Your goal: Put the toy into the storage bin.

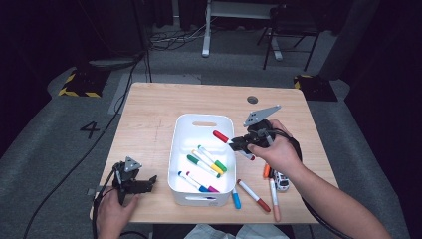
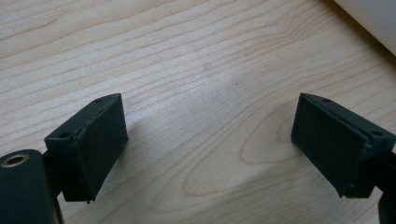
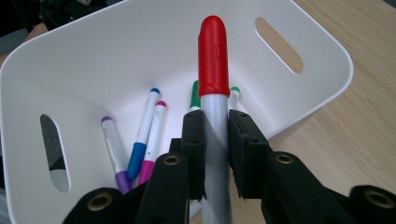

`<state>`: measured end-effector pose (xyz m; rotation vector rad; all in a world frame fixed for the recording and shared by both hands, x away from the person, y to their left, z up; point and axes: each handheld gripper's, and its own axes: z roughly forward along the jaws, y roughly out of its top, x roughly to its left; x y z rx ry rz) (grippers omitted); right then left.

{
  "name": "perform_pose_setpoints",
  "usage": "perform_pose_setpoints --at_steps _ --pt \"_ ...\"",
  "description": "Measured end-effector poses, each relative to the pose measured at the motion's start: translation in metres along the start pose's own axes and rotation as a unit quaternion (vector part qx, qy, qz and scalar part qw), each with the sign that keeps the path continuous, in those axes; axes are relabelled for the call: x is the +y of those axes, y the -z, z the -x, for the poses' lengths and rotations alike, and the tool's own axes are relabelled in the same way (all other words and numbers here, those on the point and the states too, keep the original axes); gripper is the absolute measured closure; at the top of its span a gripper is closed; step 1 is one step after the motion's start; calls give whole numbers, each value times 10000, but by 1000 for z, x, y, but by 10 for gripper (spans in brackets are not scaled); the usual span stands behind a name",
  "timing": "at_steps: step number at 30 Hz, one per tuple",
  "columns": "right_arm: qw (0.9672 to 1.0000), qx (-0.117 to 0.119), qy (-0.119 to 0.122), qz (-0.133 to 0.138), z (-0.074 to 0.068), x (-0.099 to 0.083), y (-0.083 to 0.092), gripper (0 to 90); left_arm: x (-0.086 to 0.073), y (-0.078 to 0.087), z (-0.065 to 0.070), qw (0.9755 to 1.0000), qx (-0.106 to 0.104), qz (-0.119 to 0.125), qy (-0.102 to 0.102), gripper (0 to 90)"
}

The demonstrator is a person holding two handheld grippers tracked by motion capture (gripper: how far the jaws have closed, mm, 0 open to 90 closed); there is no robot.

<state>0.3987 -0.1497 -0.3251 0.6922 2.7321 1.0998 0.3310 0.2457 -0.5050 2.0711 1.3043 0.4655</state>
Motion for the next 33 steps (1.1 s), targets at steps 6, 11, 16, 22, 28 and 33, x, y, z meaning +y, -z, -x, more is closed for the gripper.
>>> perform_pose_setpoints --at_steps 6,11,16,22,28,33 --pt "9998 33 182 -27 -5 11 -7 768 1 -1 0 10000 11 -29 -10 106" --pt "9996 83 266 -33 -8 20 -13 768 2 -1 0 10000 -2 -7 -2 102" --pt "9992 181 346 -56 -12 28 -21 768 2 -1 0 10000 -9 -25 -12 102" --pt "9984 295 468 -81 -18 39 -33 768 2 -1 0 10000 -9 -24 -10 103" --pt "9981 320 517 -116 -22 45 -42 768 2 -1 0 10000 -2 -35 -8 102" --pt "9977 298 578 -193 -24 45 -49 768 2 -1 0 10000 5 -16 -4 102"
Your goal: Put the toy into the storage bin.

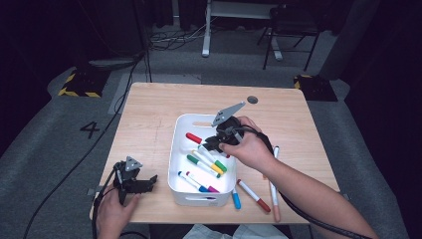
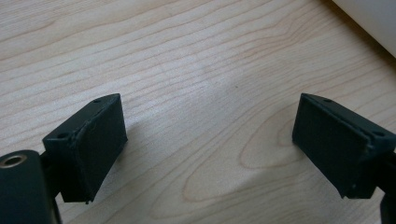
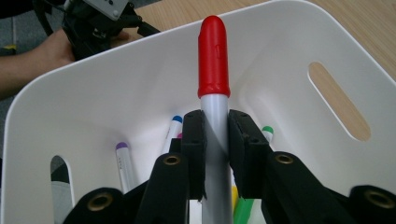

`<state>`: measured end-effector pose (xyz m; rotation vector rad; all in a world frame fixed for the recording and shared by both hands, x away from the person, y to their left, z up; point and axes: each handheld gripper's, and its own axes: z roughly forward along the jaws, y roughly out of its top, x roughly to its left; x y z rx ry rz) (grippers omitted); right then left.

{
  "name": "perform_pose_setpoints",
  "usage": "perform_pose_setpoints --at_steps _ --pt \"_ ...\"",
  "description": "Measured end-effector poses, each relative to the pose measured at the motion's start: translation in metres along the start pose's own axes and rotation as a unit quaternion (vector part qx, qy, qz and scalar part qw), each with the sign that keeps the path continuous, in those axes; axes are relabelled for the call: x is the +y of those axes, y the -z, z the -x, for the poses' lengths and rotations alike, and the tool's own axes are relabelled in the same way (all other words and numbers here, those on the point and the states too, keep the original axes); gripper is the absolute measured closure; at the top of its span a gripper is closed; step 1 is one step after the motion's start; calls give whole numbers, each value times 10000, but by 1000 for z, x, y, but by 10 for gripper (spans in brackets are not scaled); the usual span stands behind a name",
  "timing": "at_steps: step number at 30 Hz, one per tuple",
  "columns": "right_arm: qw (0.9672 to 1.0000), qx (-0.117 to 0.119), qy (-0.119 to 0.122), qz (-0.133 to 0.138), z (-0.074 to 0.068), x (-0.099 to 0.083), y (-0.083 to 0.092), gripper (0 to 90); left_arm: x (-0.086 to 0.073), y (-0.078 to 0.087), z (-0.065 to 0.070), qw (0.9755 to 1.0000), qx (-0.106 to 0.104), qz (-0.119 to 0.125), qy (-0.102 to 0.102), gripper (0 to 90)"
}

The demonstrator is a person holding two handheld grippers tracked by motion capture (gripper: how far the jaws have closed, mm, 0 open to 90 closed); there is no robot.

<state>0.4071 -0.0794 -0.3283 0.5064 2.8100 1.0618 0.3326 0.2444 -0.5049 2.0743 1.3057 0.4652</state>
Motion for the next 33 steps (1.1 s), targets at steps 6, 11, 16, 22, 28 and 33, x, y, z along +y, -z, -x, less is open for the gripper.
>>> perform_pose_setpoints --at_steps 6,11,16,22,28,33 --pt "9997 -130 12 -191 3 -7 -6 768 0 0 0 10000 24 7 -1 102" --pt "9992 -182 4 -357 6 -14 -14 768 0 0 0 10000 27 8 -2 102" --pt "9989 -164 48 -448 4 -17 -20 768 0 0 0 10000 25 8 -1 102" --pt "9968 -220 220 -742 1 -18 -32 768 0 0 0 10000 25 7 -8 102" --pt "9946 -208 285 -975 -3 -19 -40 768 0 0 0 10000 26 7 -7 102" --pt "9940 -56 304 -1049 -3 -22 -45 766 0 0 0 10000 25 7 -10 102"
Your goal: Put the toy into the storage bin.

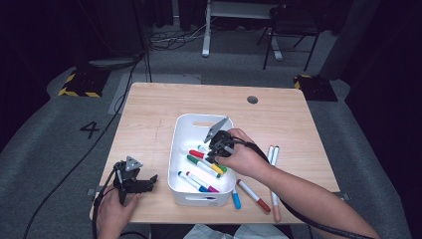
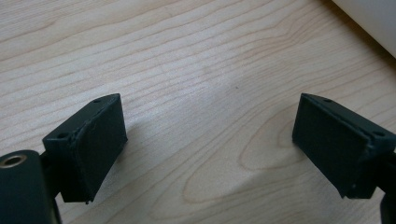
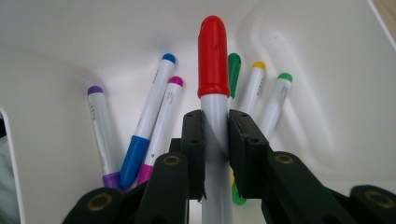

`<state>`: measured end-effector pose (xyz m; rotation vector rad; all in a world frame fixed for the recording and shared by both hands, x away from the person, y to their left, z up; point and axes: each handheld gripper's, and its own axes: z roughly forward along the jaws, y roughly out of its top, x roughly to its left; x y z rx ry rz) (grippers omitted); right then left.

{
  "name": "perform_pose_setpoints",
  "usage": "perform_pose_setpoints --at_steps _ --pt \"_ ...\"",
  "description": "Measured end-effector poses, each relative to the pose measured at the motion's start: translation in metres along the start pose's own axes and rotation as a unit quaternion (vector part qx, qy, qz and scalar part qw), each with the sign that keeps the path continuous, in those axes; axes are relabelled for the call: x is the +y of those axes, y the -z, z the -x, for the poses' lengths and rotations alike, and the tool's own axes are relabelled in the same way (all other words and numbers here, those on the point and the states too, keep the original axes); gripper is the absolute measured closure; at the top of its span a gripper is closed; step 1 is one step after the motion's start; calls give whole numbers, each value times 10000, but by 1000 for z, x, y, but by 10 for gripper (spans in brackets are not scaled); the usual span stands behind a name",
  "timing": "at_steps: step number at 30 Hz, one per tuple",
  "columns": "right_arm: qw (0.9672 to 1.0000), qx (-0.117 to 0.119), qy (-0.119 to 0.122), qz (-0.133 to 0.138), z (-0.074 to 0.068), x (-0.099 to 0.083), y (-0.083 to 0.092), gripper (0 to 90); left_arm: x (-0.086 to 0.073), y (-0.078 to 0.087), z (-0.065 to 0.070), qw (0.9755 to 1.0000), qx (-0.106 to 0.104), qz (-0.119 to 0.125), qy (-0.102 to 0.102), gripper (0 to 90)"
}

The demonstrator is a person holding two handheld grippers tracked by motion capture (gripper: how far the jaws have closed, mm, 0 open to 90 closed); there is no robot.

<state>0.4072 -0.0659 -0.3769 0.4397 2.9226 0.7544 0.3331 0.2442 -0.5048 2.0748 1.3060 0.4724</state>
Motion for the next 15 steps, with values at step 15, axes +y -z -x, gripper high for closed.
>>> perform_pose_setpoints --at_steps 15 --pt "9967 135 -117 787 -3 -11 36 495 0 0 0 10000 -12 4 5 102"
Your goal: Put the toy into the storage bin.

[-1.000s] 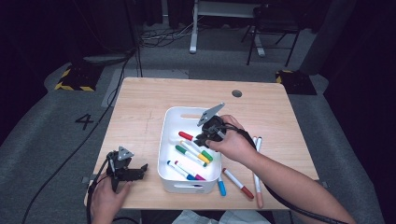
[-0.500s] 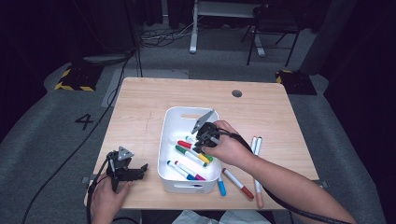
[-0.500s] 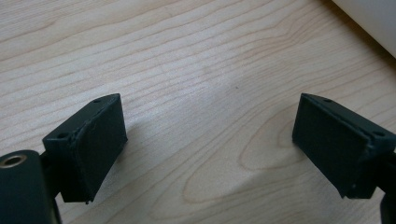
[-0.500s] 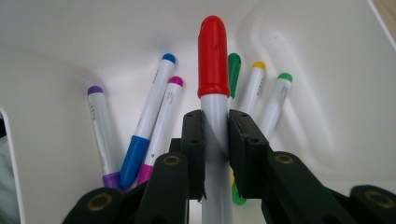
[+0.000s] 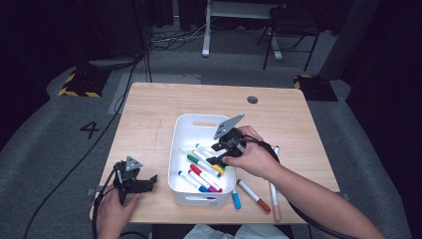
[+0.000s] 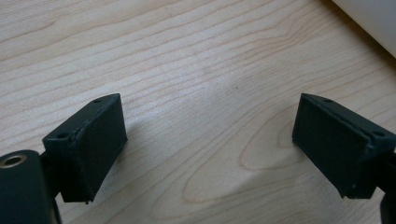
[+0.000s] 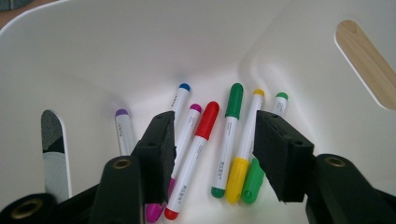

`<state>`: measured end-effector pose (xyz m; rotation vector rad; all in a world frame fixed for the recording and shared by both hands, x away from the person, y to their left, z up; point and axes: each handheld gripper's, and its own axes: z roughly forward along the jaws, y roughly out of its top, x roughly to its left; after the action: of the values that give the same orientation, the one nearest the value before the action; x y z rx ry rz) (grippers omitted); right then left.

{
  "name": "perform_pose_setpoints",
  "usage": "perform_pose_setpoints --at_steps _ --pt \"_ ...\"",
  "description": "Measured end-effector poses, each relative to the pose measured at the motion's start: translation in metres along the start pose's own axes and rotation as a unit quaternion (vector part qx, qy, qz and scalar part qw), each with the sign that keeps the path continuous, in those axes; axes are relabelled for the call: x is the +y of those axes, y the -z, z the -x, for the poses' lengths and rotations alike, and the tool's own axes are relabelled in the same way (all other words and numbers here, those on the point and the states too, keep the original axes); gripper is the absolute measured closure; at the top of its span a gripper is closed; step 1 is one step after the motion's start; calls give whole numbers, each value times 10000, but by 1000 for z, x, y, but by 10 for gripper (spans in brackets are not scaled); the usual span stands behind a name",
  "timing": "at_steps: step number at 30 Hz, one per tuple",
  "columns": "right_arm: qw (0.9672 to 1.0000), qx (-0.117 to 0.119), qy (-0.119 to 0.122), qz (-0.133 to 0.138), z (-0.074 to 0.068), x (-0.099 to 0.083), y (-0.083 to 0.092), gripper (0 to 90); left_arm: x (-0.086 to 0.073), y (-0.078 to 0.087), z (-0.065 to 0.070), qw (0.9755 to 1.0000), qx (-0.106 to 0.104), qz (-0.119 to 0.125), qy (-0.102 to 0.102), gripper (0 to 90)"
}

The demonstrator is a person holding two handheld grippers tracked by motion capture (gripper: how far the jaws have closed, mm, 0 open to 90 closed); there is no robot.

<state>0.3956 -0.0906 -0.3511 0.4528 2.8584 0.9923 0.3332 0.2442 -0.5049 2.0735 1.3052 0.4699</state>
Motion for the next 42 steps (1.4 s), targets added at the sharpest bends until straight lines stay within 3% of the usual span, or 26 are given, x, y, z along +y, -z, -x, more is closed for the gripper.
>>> perform_pose_setpoints --at_steps 12,22,23,28,34,42 --pt "9992 -184 -280 233 3 -22 31 497 0 0 0 10000 -13 4 13 102" --pt "9980 -353 -474 220 5 -47 55 511 0 0 0 10000 -15 0 14 103" --pt "9973 -352 -599 257 5 -53 59 516 0 0 0 10000 -6 -2 12 103" --pt "9964 -393 -716 225 6 -66 64 528 0 0 0 10000 0 1 8 103" --pt "9952 -274 -935 65 0 -91 57 566 0 0 0 10000 -1 1 7 103" --pt "9935 -198 -1070 -333 -1 -121 29 591 0 0 0 10000 0 2 7 103"
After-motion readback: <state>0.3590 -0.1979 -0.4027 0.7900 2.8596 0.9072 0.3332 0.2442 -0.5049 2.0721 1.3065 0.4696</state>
